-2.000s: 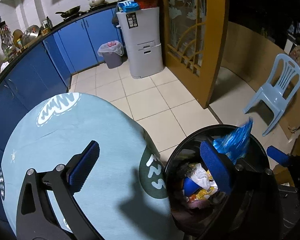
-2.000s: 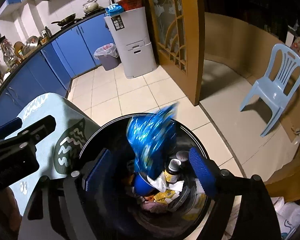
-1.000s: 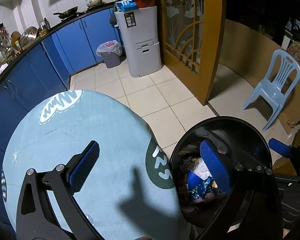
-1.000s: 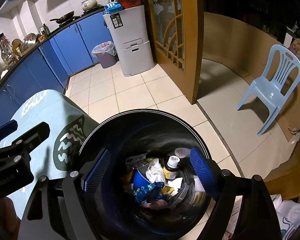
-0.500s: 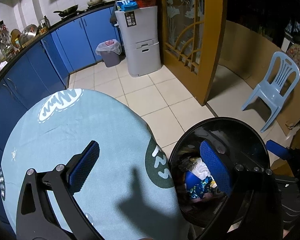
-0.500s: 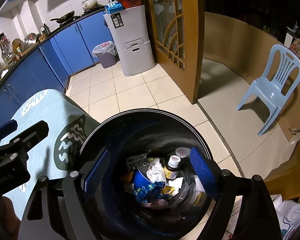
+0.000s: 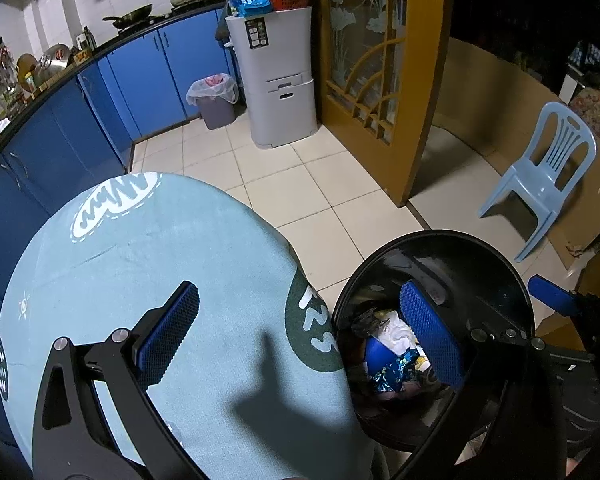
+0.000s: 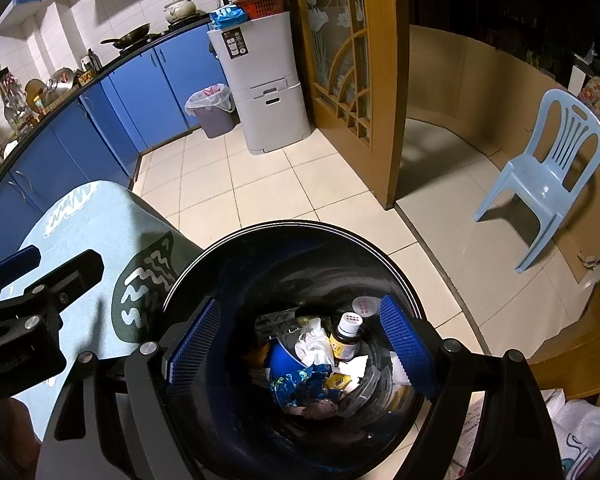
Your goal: Collect trash
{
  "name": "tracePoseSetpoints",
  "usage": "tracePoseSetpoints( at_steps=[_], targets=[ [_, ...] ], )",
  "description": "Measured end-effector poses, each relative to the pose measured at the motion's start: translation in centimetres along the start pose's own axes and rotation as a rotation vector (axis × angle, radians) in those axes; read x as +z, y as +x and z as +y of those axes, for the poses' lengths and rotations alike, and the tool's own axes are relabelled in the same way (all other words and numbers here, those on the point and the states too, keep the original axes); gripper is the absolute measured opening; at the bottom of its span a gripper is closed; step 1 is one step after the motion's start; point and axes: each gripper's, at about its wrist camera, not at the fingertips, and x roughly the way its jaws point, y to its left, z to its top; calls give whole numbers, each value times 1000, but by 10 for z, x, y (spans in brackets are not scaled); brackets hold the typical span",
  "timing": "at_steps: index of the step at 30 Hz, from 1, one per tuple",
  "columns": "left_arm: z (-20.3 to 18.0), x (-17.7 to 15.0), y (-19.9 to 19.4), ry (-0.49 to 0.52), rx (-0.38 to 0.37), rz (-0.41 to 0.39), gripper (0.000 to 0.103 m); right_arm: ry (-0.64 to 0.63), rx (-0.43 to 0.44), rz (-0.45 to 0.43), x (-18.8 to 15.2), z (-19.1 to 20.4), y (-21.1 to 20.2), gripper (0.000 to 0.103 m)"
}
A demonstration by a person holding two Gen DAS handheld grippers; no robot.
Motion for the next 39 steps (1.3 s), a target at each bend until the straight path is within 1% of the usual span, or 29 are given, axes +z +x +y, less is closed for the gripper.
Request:
tracePoseSetpoints(
  at_steps=[22, 28, 39],
  targets=[
    [-1, 2, -6, 3, -24, -1, 99, -2, 3, -3, 6, 5, -3, 80],
    [0, 3, -6, -6, -39, 9, 99, -4, 3, -1, 8, 7, -3, 80],
    [2, 2, -5, -8, -40, 18, 99, -3, 3, -1, 8, 8, -3, 80]
  ],
)
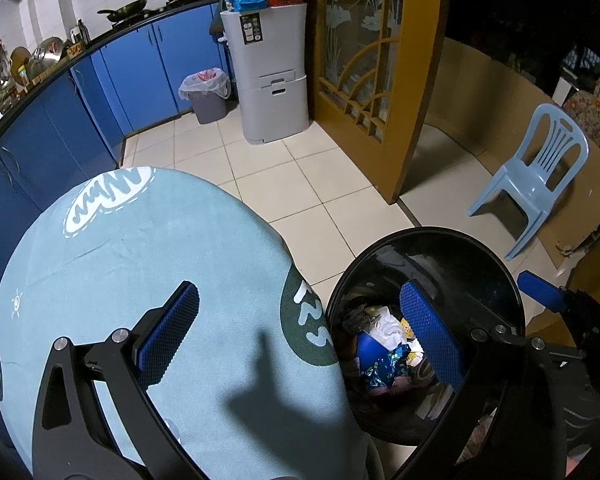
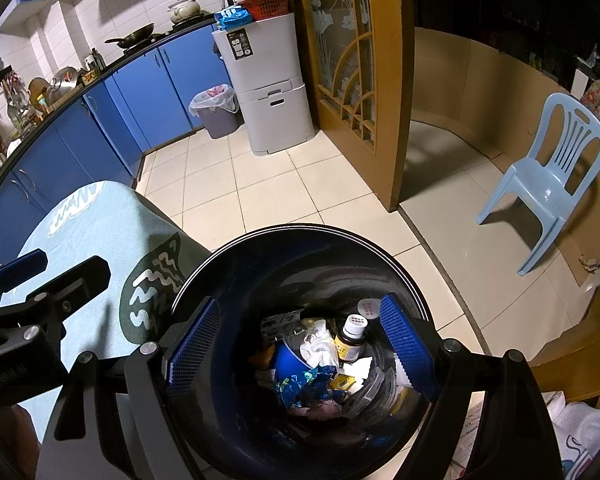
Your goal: Collect trash
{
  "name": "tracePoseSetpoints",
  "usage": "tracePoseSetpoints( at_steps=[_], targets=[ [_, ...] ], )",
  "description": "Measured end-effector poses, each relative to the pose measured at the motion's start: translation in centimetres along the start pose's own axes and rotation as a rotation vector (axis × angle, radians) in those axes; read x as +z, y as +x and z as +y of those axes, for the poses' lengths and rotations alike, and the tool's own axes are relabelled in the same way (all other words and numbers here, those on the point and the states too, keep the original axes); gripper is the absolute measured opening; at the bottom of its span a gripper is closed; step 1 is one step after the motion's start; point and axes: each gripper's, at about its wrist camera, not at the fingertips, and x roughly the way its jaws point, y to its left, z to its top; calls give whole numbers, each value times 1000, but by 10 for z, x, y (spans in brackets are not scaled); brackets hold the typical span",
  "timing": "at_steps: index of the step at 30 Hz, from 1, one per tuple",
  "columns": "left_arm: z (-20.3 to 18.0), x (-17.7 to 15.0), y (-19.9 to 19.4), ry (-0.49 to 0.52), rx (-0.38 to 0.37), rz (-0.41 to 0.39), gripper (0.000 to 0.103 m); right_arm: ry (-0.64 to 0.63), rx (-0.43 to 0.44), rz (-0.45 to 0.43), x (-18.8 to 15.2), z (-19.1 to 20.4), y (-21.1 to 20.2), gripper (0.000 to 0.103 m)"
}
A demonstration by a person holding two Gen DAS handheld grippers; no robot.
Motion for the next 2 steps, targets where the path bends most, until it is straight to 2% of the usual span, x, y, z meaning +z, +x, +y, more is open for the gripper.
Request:
tracePoseSetpoints(
  at_steps=[2],
  targets=[
    [0, 0, 0, 0, -1, 0, 99, 0, 0, -1, 0, -1, 0, 80]
  ],
)
